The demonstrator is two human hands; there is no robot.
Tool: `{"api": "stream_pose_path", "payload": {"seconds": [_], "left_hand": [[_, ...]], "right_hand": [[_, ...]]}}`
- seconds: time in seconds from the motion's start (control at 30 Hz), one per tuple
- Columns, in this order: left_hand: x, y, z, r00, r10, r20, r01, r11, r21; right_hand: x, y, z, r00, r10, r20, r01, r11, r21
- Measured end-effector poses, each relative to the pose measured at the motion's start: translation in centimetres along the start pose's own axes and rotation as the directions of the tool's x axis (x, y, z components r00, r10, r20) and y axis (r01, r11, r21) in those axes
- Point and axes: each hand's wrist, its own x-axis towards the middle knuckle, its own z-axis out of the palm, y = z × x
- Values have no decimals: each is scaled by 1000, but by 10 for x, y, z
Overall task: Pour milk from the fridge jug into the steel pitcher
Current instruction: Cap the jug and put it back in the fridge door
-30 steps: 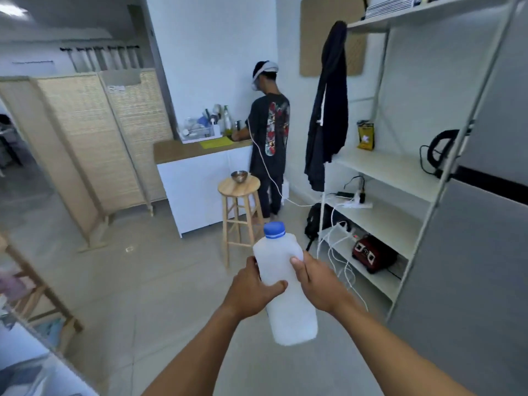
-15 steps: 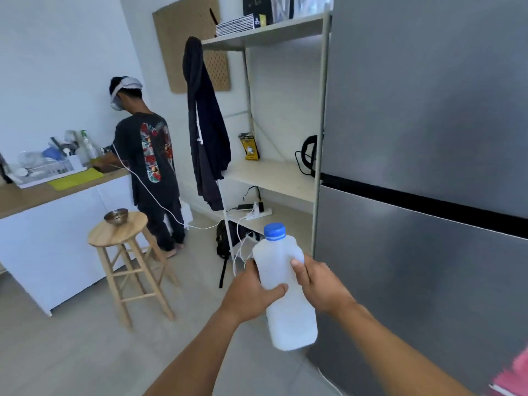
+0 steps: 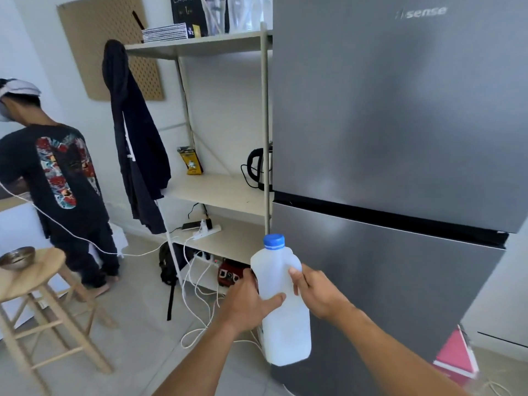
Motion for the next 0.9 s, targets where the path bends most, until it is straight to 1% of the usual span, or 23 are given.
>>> {"api": "stream_pose_path", "payload": {"seconds": [0.17, 0.23, 0.3, 0.33, 0.37, 0.43, 0.5, 0.57, 0.7, 0.8, 0.9], "left_hand": [[42, -3, -21, 996, 69, -60, -65, 995, 73], [58, -9, -29, 990, 99, -100, -89, 991, 98], [74, -18, -35, 985, 102, -138, -87, 990, 115], [80, -21, -38, 983, 90, -159, -71, 990, 123], [87, -25, -41, 981, 71, -181, -50, 991, 122], [104, -34, -45, 979, 54, -198, -27, 990, 139], [121, -39, -48, 981, 69, -181, -34, 981, 190], [139, -43, -49, 982, 88, -164, -51, 975, 215], [173, -53, -47, 979, 89, -185, -55, 982, 179], [192, -57, -38, 976, 107, -191, -80, 986, 144], [202, -55, -28, 972, 123, -200, -93, 984, 151]], "right_hand": [[33, -8, 1, 999, 3, -53, -4, 999, -34], [51, -12, 0, 995, 14, -100, -16, 1000, -17], [72, -14, -1, 982, 73, -176, -68, 997, 30], [80, -15, -2, 972, 104, -209, -101, 995, 26], [88, -14, -4, 964, 121, -238, -128, 992, -12], [108, -9, -5, 956, 111, -271, -156, 976, -151], [127, -1, -8, 954, 91, -285, -180, 936, -303], [146, 3, -10, 943, 64, -327, -201, 892, -404], [180, 1, -8, 922, 19, -388, -236, 821, -520], [198, 1, -1, 900, 37, -434, -316, 741, -592], [203, 6, 1, 870, 52, -491, -391, 679, -622]]}}
